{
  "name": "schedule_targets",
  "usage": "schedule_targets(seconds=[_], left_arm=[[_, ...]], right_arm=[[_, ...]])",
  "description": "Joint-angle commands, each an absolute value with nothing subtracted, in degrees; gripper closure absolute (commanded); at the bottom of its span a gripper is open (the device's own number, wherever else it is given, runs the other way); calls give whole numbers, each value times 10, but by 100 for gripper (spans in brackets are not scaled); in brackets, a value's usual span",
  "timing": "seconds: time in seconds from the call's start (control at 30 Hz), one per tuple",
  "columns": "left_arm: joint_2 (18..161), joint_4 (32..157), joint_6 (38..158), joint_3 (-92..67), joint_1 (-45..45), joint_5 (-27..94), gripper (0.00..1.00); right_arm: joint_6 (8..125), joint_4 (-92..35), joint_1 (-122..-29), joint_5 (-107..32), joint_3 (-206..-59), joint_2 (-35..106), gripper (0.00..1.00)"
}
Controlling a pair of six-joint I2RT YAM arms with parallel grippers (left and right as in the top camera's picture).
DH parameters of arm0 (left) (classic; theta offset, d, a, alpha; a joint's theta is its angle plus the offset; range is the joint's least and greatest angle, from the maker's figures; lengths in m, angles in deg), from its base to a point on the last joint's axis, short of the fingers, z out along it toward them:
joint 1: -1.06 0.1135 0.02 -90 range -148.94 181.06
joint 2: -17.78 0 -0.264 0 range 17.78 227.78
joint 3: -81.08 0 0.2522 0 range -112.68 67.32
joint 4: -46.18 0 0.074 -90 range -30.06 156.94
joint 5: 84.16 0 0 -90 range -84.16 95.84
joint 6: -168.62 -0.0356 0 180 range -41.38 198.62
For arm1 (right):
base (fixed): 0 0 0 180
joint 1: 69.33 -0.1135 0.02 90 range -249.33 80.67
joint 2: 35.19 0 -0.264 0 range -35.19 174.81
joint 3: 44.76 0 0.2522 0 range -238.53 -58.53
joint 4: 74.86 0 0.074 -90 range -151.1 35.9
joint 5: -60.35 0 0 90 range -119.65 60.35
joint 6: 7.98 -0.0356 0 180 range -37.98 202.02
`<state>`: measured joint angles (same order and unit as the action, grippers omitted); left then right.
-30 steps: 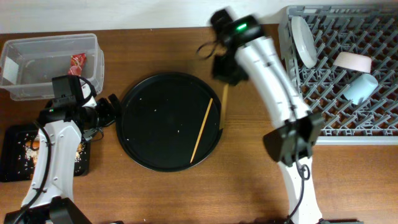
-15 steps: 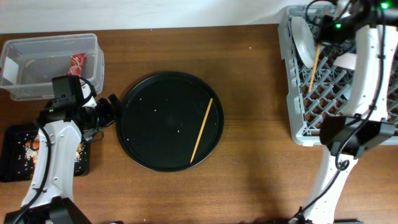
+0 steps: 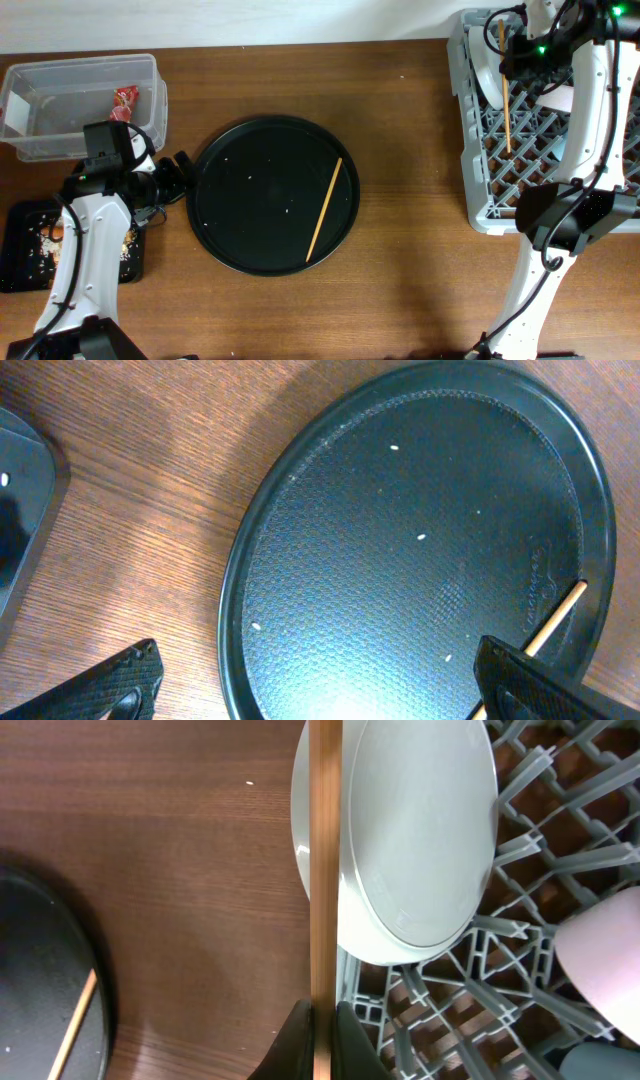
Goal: Sort waste into correct bins and load items into the dishwasher rack
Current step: 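Carry the chopstick to the rack and insert it upright, then return the right gripper to the tray and grasp the remaining chopstick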
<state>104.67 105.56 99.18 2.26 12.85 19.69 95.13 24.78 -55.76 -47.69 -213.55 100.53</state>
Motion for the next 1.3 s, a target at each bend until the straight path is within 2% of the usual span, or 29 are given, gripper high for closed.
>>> schedule_targets(seconds=[0.0, 0.27, 0.5, 0.67, 0.7, 0.73, 0.77, 0.8, 0.9, 1.03, 1.17, 1.27], left_arm=[[1049, 1055, 983, 23, 127, 195, 1], [1049, 1055, 983, 23, 127, 195, 1], [1049, 1055, 983, 23, 127, 195, 1], [1049, 1055, 983, 23, 127, 195, 1], [1049, 1055, 983, 23, 127, 195, 1], [1049, 1055, 983, 23, 127, 195, 1], [1049, 1055, 983, 23, 127, 195, 1], [1049, 1055, 983, 23, 127, 195, 1], [1049, 1055, 983, 23, 127, 195, 1], [1049, 1055, 983, 23, 127, 195, 1], [1049, 1055, 983, 23, 127, 195, 1], [1049, 1055, 983, 23, 127, 195, 1]], right_arm=[[968, 243, -545, -469, -2134, 1002, 96], [983, 229, -508, -470, -2113, 1002, 96], [983, 140, -505, -469, -1998, 1002, 96], [983, 129, -505, -452, -1983, 1002, 93], [983, 130, -505, -452, -1983, 1002, 86], [982, 130, -505, -453, -1983, 1002, 64], [976, 130, -505, -454, -1983, 1002, 25], [972, 130, -505, -459, -1984, 1002, 15], [950, 138, -506, -472, -1984, 988, 10], [950, 153, -506, -527, -1984, 953, 9], [950, 183, -510, -663, -1984, 891, 3], [950, 218, -539, -756, -1984, 826, 3]])
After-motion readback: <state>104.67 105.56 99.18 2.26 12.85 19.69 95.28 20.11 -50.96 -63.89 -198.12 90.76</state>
